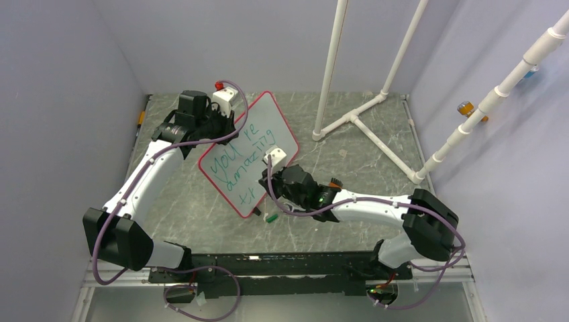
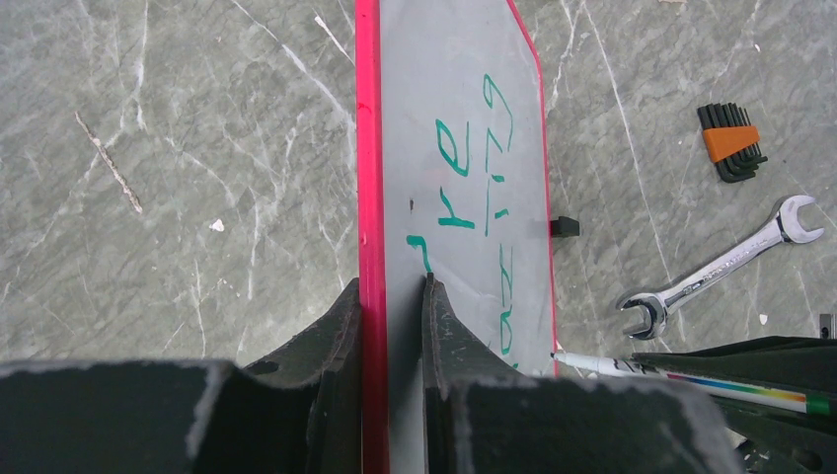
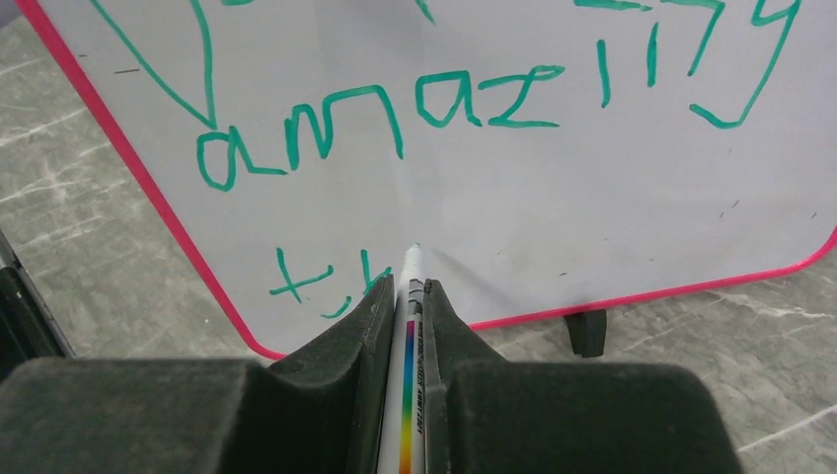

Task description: Write a sentence on the whiteboard

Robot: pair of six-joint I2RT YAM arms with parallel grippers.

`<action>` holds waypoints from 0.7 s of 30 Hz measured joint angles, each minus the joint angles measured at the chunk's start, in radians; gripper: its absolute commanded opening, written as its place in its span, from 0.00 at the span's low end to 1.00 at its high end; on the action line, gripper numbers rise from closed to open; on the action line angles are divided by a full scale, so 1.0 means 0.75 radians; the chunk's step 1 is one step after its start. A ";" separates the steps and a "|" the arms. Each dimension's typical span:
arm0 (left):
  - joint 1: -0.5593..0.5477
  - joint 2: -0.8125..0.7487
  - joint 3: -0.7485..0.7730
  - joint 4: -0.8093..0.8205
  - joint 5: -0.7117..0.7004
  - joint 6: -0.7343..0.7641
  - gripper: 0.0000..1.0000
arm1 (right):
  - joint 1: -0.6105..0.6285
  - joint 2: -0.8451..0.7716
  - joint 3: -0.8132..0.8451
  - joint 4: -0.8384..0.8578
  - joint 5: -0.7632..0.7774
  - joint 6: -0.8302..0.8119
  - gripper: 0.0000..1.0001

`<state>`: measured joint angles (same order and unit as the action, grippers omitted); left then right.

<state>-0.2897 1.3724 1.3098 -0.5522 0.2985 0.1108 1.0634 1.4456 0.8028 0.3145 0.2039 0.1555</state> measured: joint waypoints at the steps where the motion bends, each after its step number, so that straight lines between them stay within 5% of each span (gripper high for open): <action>1: 0.000 -0.001 -0.001 0.000 0.000 0.000 0.00 | -0.004 0.000 0.000 0.001 0.000 0.000 0.00; 21: 0.000 -0.001 0.000 -0.001 0.000 0.000 0.00 | -0.027 0.076 -0.001 0.034 -0.036 0.007 0.00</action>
<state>-0.2897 1.3720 1.3098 -0.5529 0.2985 0.1108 1.0428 1.5024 0.8024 0.3397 0.1768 0.1604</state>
